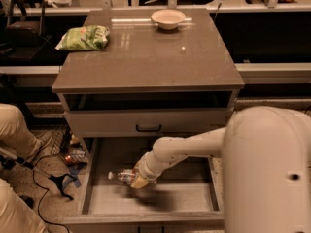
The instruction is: Pick water bottle from middle drawer and place on counter
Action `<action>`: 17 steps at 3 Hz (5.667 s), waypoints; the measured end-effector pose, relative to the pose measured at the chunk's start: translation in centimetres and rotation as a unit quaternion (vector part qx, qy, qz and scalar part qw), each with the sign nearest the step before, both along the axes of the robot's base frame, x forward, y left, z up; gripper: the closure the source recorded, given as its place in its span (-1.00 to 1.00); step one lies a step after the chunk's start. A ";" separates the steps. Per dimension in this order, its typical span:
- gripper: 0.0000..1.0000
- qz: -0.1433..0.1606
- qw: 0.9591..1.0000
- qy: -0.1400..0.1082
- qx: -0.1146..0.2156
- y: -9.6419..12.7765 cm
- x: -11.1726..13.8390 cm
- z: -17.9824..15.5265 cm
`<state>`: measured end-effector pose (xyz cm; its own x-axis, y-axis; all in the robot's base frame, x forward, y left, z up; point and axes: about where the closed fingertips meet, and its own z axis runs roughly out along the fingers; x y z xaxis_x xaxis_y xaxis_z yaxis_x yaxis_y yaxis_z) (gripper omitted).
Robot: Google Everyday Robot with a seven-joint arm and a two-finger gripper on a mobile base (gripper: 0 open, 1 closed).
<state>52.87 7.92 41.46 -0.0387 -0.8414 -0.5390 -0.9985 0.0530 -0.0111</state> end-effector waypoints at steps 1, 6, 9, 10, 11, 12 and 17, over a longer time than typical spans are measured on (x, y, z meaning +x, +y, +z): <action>1.00 0.039 0.994 -0.010 0.100 0.4 -0.8 7.5; 1.00 0.053 0.979 -0.182 0.072 -16.5 3.5 30.2; 1.00 0.060 0.967 -0.242 0.043 -18.9 4.8 39.3; 1.00 0.060 0.964 -0.252 0.050 -20.4 6.3 42.1; 1.00 0.045 0.959 -0.275 0.048 -21.8 9.5 46.7; 1.00 0.028 0.960 -0.275 0.051 -21.3 13.0 49.0; -1.00 -0.003 0.985 -0.147 0.085 -12.9 21.9 45.0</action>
Offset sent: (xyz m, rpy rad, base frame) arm 0.0094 -0.1493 0.2189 0.3852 -0.2280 0.1266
